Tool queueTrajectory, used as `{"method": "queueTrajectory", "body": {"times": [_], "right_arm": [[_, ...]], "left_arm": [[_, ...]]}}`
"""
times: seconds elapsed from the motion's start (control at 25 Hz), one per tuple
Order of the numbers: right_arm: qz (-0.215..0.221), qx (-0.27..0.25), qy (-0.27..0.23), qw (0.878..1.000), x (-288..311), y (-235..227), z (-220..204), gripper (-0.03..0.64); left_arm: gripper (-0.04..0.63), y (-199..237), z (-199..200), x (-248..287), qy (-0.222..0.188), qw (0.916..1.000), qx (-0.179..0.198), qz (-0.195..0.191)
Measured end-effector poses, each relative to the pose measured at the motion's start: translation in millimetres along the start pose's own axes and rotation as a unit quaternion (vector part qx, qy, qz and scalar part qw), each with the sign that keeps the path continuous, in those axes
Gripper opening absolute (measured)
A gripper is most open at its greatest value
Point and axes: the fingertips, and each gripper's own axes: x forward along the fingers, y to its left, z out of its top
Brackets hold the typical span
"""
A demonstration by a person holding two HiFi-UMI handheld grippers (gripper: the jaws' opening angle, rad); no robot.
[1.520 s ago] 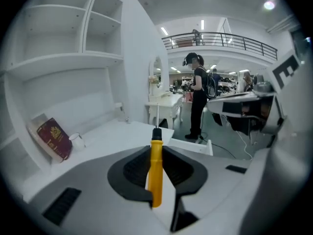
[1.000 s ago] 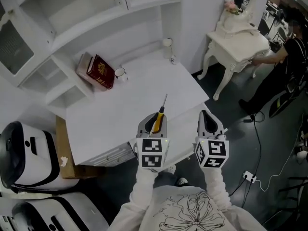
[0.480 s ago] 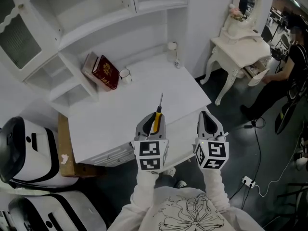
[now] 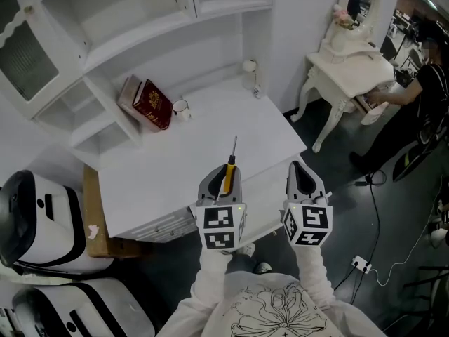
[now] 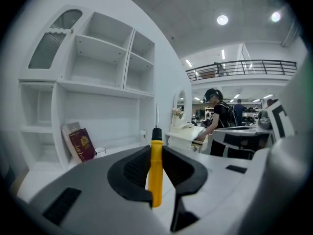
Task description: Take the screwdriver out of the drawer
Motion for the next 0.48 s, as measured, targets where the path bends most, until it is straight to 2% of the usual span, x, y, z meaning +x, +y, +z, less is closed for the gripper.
{"method": "queueTrajectory", "body": {"times": [0.48], "right_arm": [[0.003, 0.002, 0.006, 1.000, 4.7, 2.7, -4.8, 0.003]], "left_arm": [[0.071, -0.7, -2.8, 2.1, 0.006, 1.0000, -0.003, -0.004]]}}
